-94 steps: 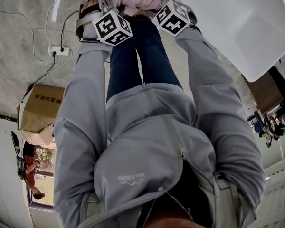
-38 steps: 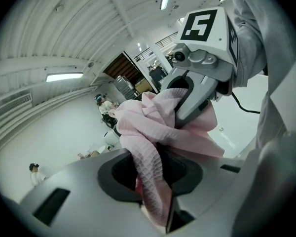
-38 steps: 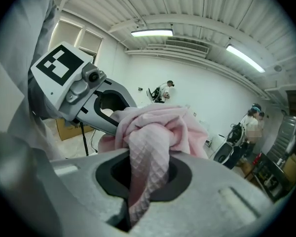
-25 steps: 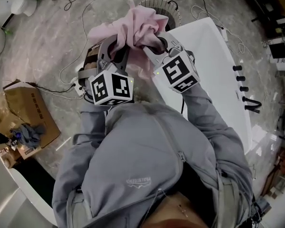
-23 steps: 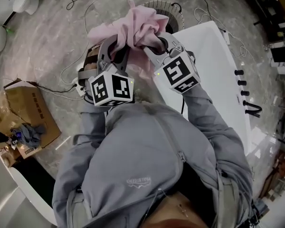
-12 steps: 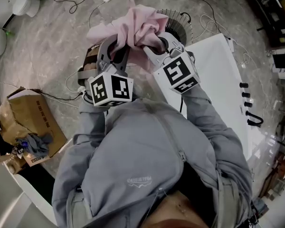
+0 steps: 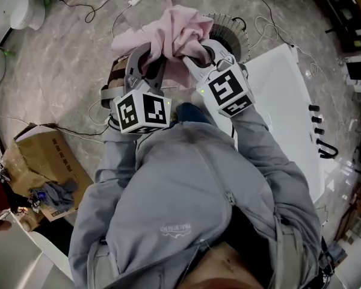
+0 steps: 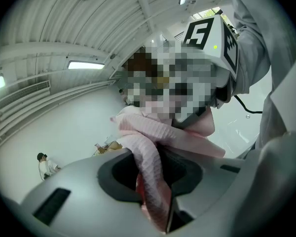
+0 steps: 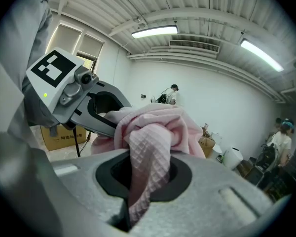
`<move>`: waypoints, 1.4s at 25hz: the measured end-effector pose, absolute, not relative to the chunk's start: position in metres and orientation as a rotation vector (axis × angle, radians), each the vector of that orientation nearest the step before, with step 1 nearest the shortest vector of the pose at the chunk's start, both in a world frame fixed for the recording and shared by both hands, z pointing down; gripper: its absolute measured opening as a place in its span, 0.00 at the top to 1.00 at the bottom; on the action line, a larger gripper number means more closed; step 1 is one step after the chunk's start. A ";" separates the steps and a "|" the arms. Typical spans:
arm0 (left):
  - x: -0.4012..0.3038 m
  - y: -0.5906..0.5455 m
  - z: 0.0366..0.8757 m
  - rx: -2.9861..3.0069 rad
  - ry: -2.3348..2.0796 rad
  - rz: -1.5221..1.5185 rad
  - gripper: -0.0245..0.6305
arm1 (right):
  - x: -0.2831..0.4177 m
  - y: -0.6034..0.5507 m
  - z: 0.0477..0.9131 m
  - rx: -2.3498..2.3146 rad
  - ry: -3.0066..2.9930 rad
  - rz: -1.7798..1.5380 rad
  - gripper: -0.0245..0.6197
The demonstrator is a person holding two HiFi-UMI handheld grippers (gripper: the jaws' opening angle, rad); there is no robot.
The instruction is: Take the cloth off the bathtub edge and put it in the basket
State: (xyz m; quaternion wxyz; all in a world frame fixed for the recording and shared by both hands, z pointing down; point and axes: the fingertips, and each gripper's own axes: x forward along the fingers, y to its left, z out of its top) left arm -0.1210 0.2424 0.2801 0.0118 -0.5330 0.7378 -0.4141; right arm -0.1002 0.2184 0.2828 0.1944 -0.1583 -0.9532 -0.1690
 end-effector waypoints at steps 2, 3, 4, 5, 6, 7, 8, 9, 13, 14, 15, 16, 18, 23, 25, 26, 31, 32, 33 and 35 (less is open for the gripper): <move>-0.128 0.238 0.283 -1.681 2.296 -1.280 0.81 | -0.107 0.214 0.285 -0.431 -2.668 -0.471 0.90; -0.132 0.236 0.284 -1.687 2.293 -1.276 0.81 | -0.111 0.212 0.286 -0.424 -2.668 -0.471 0.90; -0.136 0.233 0.286 -1.694 2.288 -1.274 0.81 | -0.115 0.209 0.288 -0.415 -2.668 -0.469 0.90; -0.139 0.229 0.287 -1.702 2.283 -1.271 0.81 | -0.118 0.206 0.289 -0.404 -2.669 -0.464 0.90; -0.142 0.226 0.289 -1.712 2.276 -1.269 0.81 | -0.120 0.203 0.290 -0.393 -2.670 -0.456 0.90; -0.145 0.222 0.290 -1.725 2.267 -1.267 0.81 | -0.123 0.199 0.292 -0.380 -2.671 -0.447 0.90; -0.148 0.217 0.291 -1.737 2.257 -1.264 0.81 | -0.126 0.194 0.292 -0.367 -2.671 -0.440 0.90; -0.152 0.211 0.291 -1.747 2.246 -1.260 0.81 | -0.129 0.189 0.293 -0.353 -2.671 -0.435 0.90; -0.173 0.182 0.295 -1.786 2.202 -1.241 0.81 | -0.149 0.160 0.296 -0.294 -2.671 -0.426 0.90; -0.178 0.173 0.296 -1.798 2.187 -1.238 0.81 | -0.154 0.151 0.297 -0.275 -2.672 -0.421 0.90; -0.183 0.162 0.297 -1.811 2.170 -1.234 0.81 | -0.159 0.141 0.298 -0.255 -2.674 -0.414 0.90; -0.188 0.151 0.298 -1.824 2.153 -1.229 0.81 | -0.163 0.130 0.299 -0.236 -2.675 -0.408 0.90; -0.197 0.129 0.300 -1.851 2.118 -1.220 0.81 | -0.172 0.109 0.301 -0.195 -2.675 -0.396 0.90; -0.217 0.071 0.297 -1.914 2.019 -1.202 0.81 | -0.190 0.053 0.299 -0.082 -2.678 -0.367 0.90; -0.223 0.047 0.295 -1.942 1.976 -1.186 0.81 | -0.195 0.030 0.297 -0.034 -2.679 -0.358 0.90; -0.225 0.035 0.294 -1.959 1.953 -1.175 0.81 | -0.197 0.018 0.297 -0.008 -2.680 -0.353 0.90; -0.225 -0.024 0.289 -2.044 1.827 -1.132 0.81 | -0.196 -0.038 0.295 0.135 -2.674 -0.329 0.90; -0.223 -0.035 0.289 -2.056 1.802 -1.124 0.81 | -0.194 -0.048 0.294 0.163 -2.672 -0.326 0.90; -0.221 -0.045 0.288 -2.069 1.777 -1.116 0.81 | -0.191 -0.058 0.294 0.191 -2.669 -0.322 0.90; -0.215 -0.063 0.288 -2.097 1.729 -1.101 0.81 | -0.184 -0.075 0.293 0.245 -2.663 -0.312 0.90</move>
